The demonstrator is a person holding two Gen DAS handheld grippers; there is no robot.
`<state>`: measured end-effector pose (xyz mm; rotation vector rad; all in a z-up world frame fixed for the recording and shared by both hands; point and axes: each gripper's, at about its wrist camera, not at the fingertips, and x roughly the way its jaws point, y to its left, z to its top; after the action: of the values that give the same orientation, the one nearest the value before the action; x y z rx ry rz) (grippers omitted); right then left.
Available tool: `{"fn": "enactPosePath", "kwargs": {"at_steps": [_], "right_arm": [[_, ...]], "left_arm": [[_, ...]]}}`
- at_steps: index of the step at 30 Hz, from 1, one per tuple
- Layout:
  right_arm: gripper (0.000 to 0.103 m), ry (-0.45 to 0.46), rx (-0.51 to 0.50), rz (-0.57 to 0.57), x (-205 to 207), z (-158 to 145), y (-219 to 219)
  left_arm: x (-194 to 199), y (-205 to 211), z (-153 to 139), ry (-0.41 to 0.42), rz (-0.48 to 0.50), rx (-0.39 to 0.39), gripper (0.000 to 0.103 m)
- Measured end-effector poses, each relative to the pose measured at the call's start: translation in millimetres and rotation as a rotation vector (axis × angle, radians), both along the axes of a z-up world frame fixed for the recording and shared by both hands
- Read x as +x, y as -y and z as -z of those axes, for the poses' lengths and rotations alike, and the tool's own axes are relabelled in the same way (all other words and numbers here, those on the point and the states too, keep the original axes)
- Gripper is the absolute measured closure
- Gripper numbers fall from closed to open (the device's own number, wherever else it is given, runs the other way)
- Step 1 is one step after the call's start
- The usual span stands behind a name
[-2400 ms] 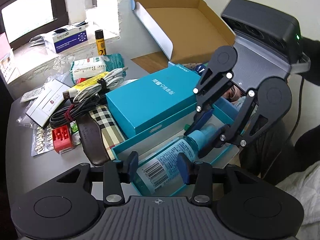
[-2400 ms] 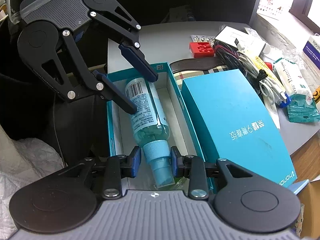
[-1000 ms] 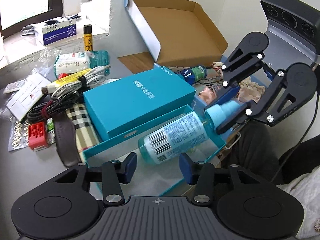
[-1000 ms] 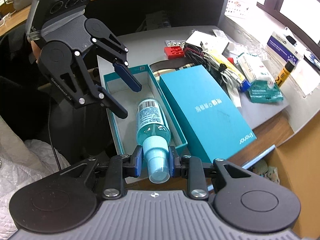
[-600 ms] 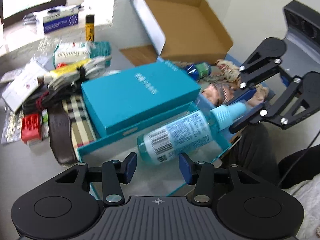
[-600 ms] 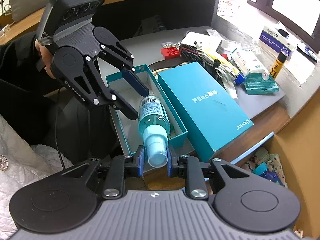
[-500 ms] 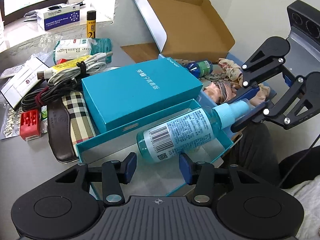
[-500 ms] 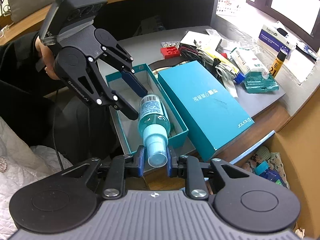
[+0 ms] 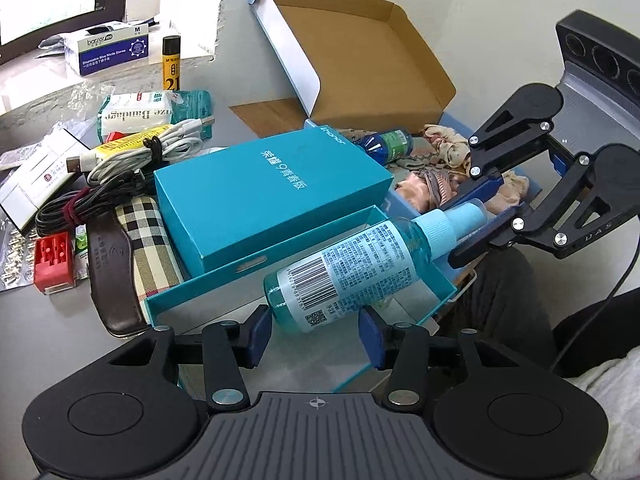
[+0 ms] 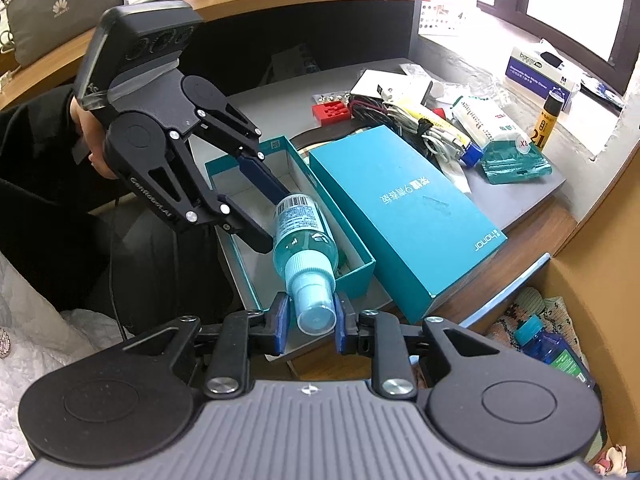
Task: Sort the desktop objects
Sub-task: 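Lift the spray bottle out of the teal box with the left gripper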
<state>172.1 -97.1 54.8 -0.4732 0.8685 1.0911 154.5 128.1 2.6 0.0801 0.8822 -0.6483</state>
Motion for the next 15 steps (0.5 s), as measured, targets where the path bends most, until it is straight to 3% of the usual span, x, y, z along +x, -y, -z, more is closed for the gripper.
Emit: {"fn": "enactPosePath", "kwargs": {"at_steps": [15], "right_arm": [[0.076,0.009,0.100,0.008,-14,-18,30]], "left_arm": [[-21,23,-40,0.068,0.006,-0.003,0.052]]}}
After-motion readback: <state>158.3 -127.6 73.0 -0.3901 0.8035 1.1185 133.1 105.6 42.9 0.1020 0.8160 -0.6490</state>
